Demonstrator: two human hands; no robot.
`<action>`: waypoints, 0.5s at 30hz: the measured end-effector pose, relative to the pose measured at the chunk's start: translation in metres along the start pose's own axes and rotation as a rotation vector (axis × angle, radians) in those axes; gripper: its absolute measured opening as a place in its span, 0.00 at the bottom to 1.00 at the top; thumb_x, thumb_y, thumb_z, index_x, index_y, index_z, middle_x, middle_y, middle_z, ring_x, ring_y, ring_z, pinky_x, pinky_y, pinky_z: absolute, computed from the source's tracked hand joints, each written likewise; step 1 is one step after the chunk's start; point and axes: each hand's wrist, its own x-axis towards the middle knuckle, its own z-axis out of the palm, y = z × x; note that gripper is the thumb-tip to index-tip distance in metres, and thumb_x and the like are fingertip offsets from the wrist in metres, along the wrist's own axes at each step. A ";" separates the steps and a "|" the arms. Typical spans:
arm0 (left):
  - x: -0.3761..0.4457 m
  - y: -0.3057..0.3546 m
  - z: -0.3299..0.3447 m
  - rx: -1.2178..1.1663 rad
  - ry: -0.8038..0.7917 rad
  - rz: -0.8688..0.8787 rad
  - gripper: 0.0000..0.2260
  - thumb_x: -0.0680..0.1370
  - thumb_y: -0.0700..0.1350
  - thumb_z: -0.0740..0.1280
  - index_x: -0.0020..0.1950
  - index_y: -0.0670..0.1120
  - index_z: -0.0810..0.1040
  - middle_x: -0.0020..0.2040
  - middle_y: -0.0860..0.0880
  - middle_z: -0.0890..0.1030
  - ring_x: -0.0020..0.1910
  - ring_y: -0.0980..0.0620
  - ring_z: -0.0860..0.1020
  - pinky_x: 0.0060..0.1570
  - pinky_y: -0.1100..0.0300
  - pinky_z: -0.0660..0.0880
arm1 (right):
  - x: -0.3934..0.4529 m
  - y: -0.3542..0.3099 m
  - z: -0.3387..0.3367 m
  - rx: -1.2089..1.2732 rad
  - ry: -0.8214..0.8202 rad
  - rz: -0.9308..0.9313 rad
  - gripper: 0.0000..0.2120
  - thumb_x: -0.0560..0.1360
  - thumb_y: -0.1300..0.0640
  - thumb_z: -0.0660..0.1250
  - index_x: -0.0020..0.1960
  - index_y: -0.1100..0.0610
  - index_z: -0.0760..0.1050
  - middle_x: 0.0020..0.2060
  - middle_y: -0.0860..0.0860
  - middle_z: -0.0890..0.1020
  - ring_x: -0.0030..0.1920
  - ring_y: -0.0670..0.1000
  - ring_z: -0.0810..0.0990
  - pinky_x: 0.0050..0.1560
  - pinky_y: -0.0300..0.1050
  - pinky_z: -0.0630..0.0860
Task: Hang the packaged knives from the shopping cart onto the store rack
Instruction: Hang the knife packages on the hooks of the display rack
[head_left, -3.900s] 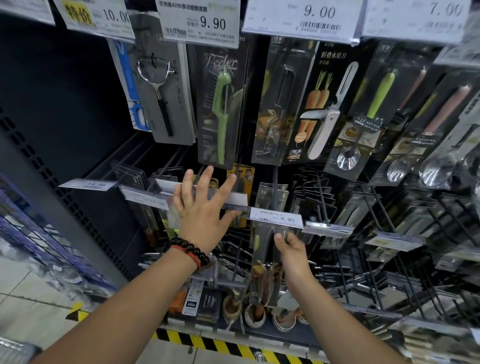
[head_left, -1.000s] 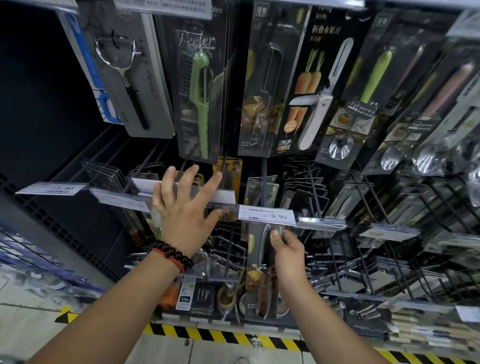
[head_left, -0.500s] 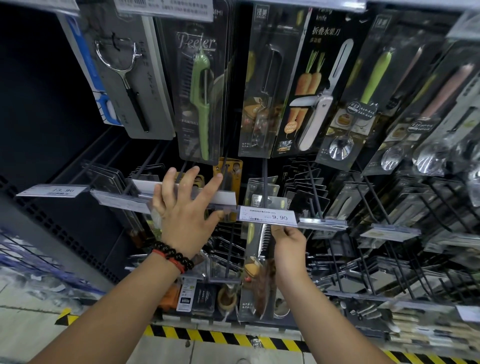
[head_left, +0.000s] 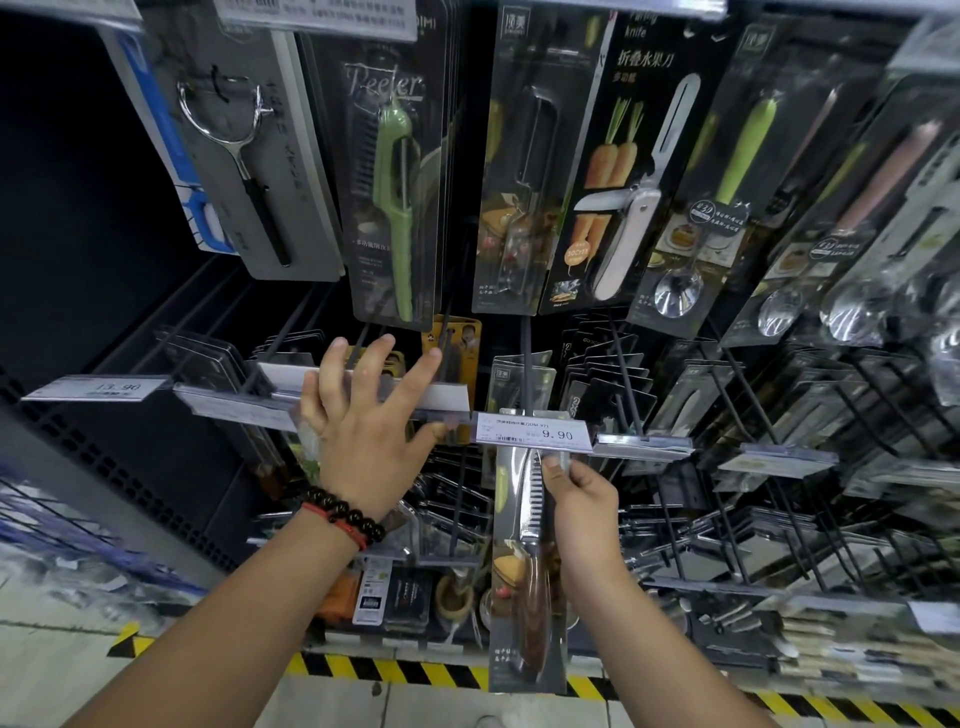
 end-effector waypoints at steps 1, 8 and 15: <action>0.000 0.000 0.000 0.002 0.003 0.002 0.35 0.63 0.59 0.78 0.67 0.60 0.68 0.69 0.49 0.63 0.71 0.38 0.56 0.68 0.40 0.48 | -0.002 0.000 -0.001 -0.006 0.003 0.003 0.14 0.80 0.53 0.65 0.39 0.61 0.77 0.34 0.54 0.75 0.37 0.52 0.72 0.45 0.46 0.70; -0.001 -0.001 0.000 -0.010 -0.005 0.002 0.35 0.64 0.59 0.78 0.67 0.60 0.68 0.69 0.49 0.63 0.71 0.39 0.55 0.68 0.40 0.47 | -0.005 -0.004 -0.005 -0.043 0.004 0.012 0.11 0.80 0.57 0.65 0.39 0.55 0.78 0.30 0.42 0.80 0.36 0.45 0.76 0.43 0.38 0.71; 0.000 -0.001 0.000 -0.019 -0.007 -0.001 0.34 0.64 0.60 0.77 0.67 0.60 0.68 0.69 0.50 0.64 0.71 0.39 0.55 0.68 0.40 0.47 | 0.003 -0.017 0.002 -0.032 0.002 0.098 0.12 0.75 0.52 0.69 0.40 0.60 0.80 0.36 0.60 0.74 0.35 0.59 0.70 0.31 0.45 0.66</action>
